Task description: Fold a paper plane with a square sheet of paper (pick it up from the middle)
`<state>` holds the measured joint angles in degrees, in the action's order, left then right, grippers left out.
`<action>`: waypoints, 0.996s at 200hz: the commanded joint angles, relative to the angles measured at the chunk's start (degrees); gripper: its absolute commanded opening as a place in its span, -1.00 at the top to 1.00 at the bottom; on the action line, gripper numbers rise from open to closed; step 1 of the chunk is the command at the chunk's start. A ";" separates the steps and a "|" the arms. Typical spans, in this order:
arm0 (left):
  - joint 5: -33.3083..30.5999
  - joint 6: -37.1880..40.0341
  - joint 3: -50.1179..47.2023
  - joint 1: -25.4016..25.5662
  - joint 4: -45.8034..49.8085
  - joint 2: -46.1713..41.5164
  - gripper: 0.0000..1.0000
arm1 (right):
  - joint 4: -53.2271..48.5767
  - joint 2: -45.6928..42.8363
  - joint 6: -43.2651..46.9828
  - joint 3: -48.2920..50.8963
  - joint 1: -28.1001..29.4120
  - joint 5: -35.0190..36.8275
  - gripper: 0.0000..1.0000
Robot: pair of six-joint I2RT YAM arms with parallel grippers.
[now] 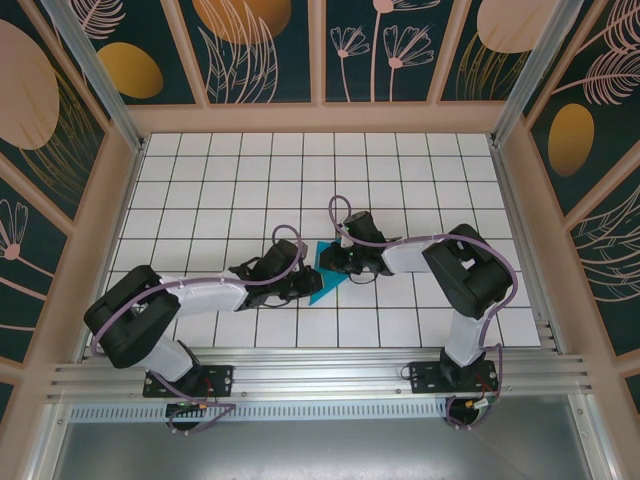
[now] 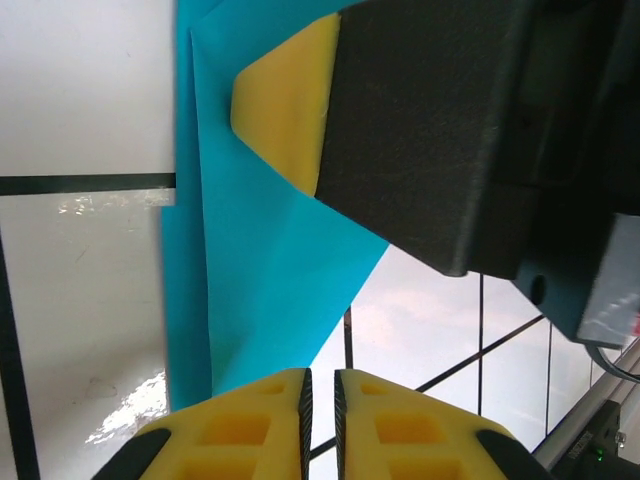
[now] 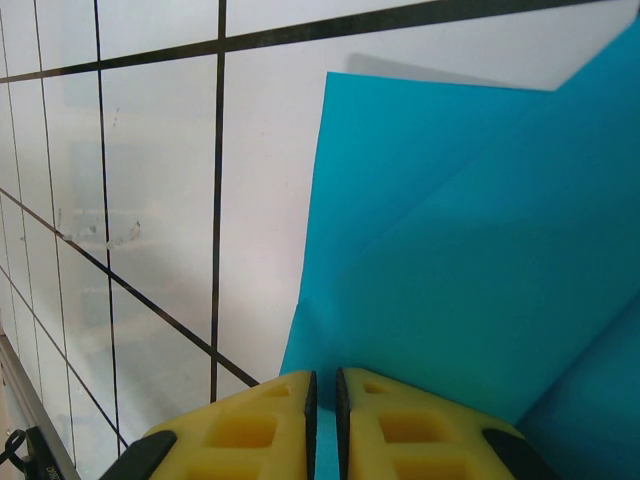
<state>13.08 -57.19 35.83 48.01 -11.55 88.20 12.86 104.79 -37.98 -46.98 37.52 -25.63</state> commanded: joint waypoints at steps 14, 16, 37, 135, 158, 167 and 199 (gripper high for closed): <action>3.53 -1.50 -2.34 0.27 -5.73 2.27 0.65 | -6.09 4.87 1.02 0.93 0.36 4.62 0.67; 3.66 -1.65 -2.54 0.29 -6.00 2.37 0.65 | -6.05 4.84 0.99 0.97 0.36 4.67 0.67; 3.79 -1.73 -3.94 0.32 -5.66 3.15 0.67 | -6.07 4.81 0.97 1.10 0.42 4.69 0.67; 5.89 -4.84 -11.73 0.32 -9.38 2.87 0.68 | -6.09 5.15 0.89 1.54 0.45 5.21 0.67; 6.81 -6.04 -12.54 0.31 -8.80 3.34 0.69 | -6.18 5.14 0.97 1.52 0.43 5.41 0.67; 7.22 -6.52 -12.76 0.31 -8.28 3.64 0.70 | -6.27 5.14 0.97 1.48 0.44 5.49 0.67; 9.18 -6.73 -12.49 0.50 -4.24 3.28 0.74 | -6.35 5.40 0.98 1.46 0.56 5.81 0.67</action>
<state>16.86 -62.48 25.39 47.79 -26.09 90.59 12.49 104.95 -38.00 -47.20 37.52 -25.61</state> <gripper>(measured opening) 0.142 0.164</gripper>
